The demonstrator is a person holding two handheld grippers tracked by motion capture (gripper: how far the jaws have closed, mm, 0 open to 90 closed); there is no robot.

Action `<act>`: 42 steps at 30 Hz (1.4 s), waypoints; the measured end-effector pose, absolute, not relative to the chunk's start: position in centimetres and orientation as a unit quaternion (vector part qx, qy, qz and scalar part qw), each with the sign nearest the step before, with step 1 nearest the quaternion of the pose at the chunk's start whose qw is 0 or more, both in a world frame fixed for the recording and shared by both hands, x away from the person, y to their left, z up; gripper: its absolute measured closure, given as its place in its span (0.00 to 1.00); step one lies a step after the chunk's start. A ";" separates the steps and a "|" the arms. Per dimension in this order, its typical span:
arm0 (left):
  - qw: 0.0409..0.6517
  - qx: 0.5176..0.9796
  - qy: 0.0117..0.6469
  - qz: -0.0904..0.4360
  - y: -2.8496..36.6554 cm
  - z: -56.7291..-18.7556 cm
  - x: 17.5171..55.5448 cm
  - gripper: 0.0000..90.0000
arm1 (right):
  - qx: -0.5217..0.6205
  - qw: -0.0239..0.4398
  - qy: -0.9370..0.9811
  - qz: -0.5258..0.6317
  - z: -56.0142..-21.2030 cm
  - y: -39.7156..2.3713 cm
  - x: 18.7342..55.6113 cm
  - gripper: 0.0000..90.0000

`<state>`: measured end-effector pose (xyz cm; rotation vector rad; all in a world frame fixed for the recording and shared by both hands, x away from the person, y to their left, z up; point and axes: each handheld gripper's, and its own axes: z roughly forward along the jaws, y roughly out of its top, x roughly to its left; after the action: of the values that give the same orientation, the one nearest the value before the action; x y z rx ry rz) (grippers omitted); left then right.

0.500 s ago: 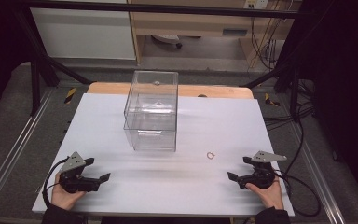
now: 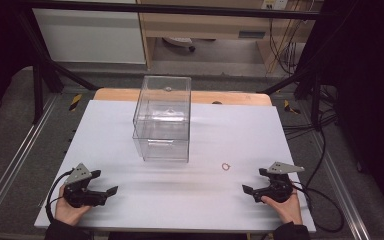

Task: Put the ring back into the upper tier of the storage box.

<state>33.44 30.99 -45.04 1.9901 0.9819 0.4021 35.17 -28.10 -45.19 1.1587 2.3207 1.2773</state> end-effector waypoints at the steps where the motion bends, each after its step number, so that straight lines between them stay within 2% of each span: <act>1: 0.429 0.797 0.393 0.161 31.0 -45.0 33.4 0.08 | 0.398 0.125 0.796 0.438 -45.2 -28.1 35.2 0.02; 19: 0.430 0.796 0.395 0.161 31.0 -45.0 33.4 0.08 | 0.404 0.117 0.799 0.430 -44.8 -26.0 35.7 0.02; 42: 0.434 0.792 0.399 0.160 31.1 -45.0 33.5 0.08 | 0.397 0.130 0.805 0.422 -43.7 -22.7 36.4 0.01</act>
<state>33.47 31.14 -44.97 1.9721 0.9933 0.3992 36.37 -22.72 -43.71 1.1525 2.3391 1.2257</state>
